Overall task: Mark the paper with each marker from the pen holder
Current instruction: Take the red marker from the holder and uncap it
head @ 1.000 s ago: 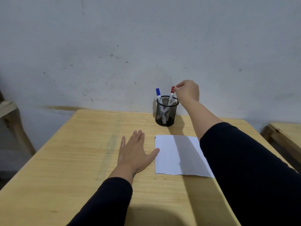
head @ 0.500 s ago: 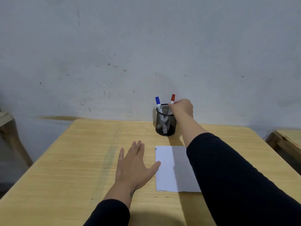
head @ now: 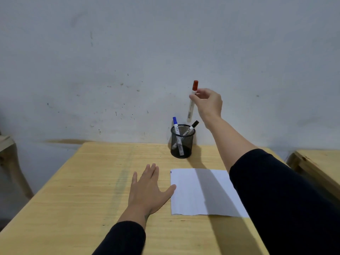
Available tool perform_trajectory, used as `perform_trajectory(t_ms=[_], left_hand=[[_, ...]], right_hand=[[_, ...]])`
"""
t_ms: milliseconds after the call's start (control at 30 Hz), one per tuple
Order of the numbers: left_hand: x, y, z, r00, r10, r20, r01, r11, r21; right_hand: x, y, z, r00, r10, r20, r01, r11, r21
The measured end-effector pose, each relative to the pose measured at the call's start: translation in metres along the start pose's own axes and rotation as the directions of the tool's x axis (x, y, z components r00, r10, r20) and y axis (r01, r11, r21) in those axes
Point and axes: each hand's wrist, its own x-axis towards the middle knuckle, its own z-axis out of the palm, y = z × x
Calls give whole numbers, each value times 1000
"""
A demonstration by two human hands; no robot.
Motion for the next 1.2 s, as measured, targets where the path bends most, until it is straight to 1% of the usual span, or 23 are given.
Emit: perform_trajectory(t_ms=[100, 233, 300, 367, 400, 433, 500, 533, 600, 700, 767, 867, 900, 933, 967, 1000, 1033, 1067, 1100, 1133, 1167, 1200], left_hand=[[0, 0, -1, 1000, 6, 3, -7, 1000, 10], [-1, 1, -3, 999, 7, 34, -6, 1000, -16], [-3, 5, -9, 999, -12, 35, 16, 992, -122], [-2, 16, -26, 999, -27, -41, 14, 953, -304], [-1, 24, -38, 993, -8, -118, -36, 929, -368], [2, 33, -52, 976, 31, -215, -116, 911, -396], [6, 50, -79, 911, 127, -392, -295, 865, -407], [7, 56, -88, 876, 173, -450, -370, 841, -396], [8, 63, -97, 832, 250, -496, -455, 818, -352], [4, 64, -96, 820, 290, -493, -482, 816, -321], [2, 63, -92, 824, 280, -492, -484, 800, -355], [-1, 64, -88, 851, 208, -482, -457, 745, -485], [-2, 65, -88, 856, 170, -488, -445, 723, -529], [-2, 66, -88, 854, 128, -504, -436, 704, -560], [-2, 68, -89, 846, 88, -525, -432, 690, -581], [-2, 69, -90, 836, 54, -546, -430, 683, -591], [-3, 70, -91, 827, 29, -561, -429, 679, -596], [-3, 73, -91, 820, 16, -572, -430, 678, -596], [-4, 75, -90, 815, 13, -579, -433, 677, -595], [-5, 78, -88, 815, 14, -579, -437, 672, -598], [-6, 80, -85, 820, 19, -572, -438, 663, -607], [-7, 81, -82, 829, 25, -558, -436, 655, -618]], right_hand=[[-17, -5, -17, 997, -37, 74, 37, 999, 2], [-50, 7, -35, 989, 6, 146, -7, 1000, 4], [-68, 14, -44, 981, 37, 188, -34, 999, -16], [-85, 19, -50, 970, 58, 236, -50, 998, -40], [-92, 21, -52, 965, 64, 254, -54, 998, -44], [-98, 23, -54, 960, 66, 271, -56, 997, -46], [-108, 25, -57, 950, 63, 307, -45, 997, -64], [-112, 26, -58, 946, 57, 318, -34, 996, -79], [-118, 30, -58, 943, 51, 328, -16, 994, -109], [-124, 33, -59, 934, 40, 354, 10, 990, -138], [-128, 34, -61, 926, 9, 376, 54, 986, -155], [-133, 37, -63, 913, -26, 408, 103, 980, -169], [-134, 39, -63, 922, -34, 385, 108, 979, -173], [-137, 40, -61, 945, -49, 325, 113, 977, -183], [-138, 42, -60, 972, -54, 230, 104, 972, -211], [-140, 42, -59, 990, -34, 134, 64, 972, -226], [-141, 41, -58, 996, 46, 74, -29, 975, -220], [-141, 39, -57, 981, 184, 66, -170, 970, -175], [-141, 36, -56, 929, 349, 119, -341, 936, -89], [-142, 32, -56, 840, 496, 218, -513, 858, 28], [-141, 29, -55, 748, 581, 322, -645, 750, 145], [-140, 27, -54, 690, 613, 385, -718, 648, 255]])
